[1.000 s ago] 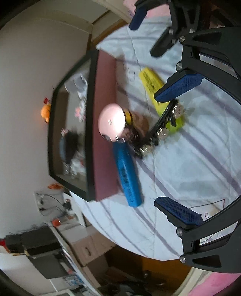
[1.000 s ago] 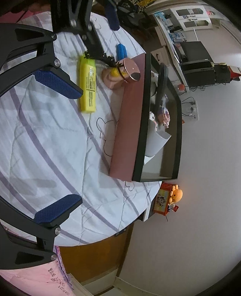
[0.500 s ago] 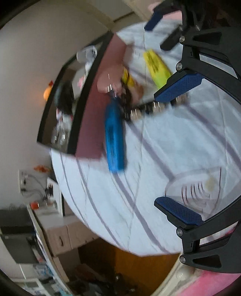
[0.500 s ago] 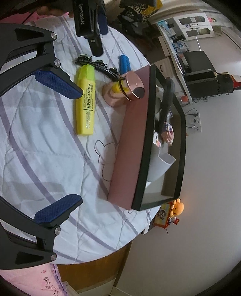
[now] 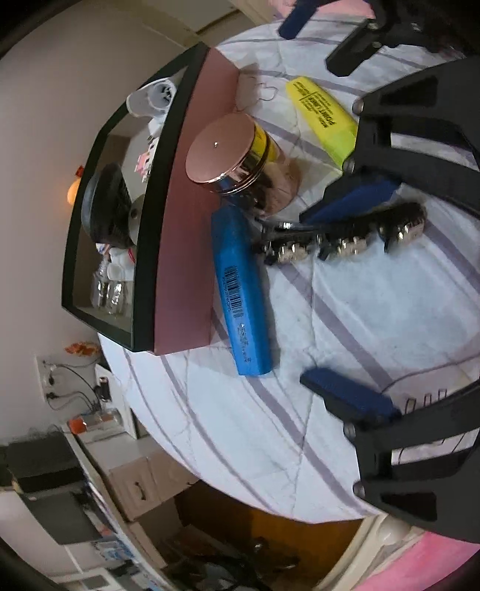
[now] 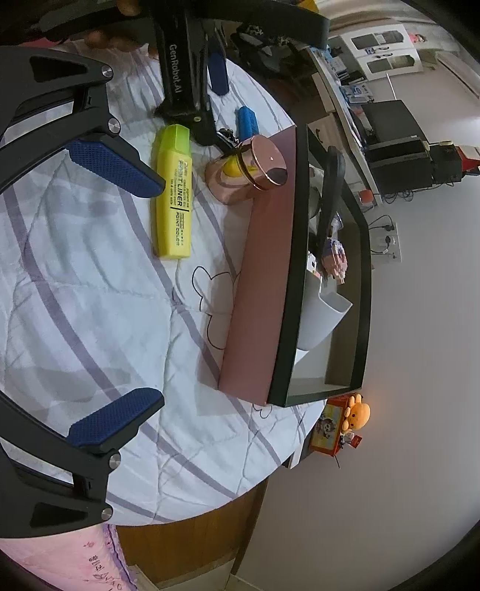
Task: Organize rigid objects
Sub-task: 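Grasp the black hair clip with the left tool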
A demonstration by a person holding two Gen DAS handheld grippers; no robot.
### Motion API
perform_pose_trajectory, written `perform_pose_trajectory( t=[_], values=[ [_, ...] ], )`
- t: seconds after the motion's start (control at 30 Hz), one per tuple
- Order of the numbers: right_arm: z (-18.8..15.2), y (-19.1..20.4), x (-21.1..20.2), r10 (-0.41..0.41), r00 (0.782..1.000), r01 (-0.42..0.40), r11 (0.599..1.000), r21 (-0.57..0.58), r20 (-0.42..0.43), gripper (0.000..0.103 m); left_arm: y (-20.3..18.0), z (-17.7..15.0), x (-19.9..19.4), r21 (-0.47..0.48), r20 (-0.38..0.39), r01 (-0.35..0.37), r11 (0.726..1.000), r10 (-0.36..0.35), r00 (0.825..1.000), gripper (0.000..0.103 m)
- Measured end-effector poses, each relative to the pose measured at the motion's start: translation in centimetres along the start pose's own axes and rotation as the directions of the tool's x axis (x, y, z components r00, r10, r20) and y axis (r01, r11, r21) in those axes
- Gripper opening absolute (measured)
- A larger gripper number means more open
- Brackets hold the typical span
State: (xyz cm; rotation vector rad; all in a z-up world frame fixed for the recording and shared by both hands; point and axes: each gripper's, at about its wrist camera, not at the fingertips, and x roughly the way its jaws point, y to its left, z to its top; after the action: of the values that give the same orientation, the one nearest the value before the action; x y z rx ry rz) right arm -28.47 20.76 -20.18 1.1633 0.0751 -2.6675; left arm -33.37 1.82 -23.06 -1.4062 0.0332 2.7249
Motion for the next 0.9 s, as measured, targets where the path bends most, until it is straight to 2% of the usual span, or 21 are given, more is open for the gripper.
perform_pose_trajectory(
  t=[0.03,0.1,0.3,0.73,0.9],
  values=[
    [0.0,0.0,0.2,0.003,1.0,-0.003,1.0,0.001,-0.006,0.103,0.2,0.0,-0.1,0.008,0.002,0.012,1.0,-0.012,1.0,0.06],
    [0.1,0.3,0.3,0.01,1.0,-0.01,1.0,-0.004,-0.007,0.103,0.3,0.0,-0.3,0.021,0.007,0.034,0.999,-0.035,0.999,0.037],
    [-0.1,1.8,0.3,0.05,0.999,-0.051,0.998,-0.031,-0.019,0.103,0.5,-1.1,-1.3,0.06,0.019,0.055,0.997,-0.056,0.998,0.019],
    [0.3,6.7,1.2,0.088,0.994,-0.092,0.993,-0.072,-0.064,0.103,2.0,-3.4,-3.1,0.079,0.017,0.056,0.995,-0.058,0.998,0.019],
    [0.9,7.3,1.4,0.054,0.997,-0.056,0.998,-0.037,-0.052,0.103,2.1,-3.1,-2.9,0.079,0.02,0.066,0.995,-0.068,0.998,0.019]
  ],
)
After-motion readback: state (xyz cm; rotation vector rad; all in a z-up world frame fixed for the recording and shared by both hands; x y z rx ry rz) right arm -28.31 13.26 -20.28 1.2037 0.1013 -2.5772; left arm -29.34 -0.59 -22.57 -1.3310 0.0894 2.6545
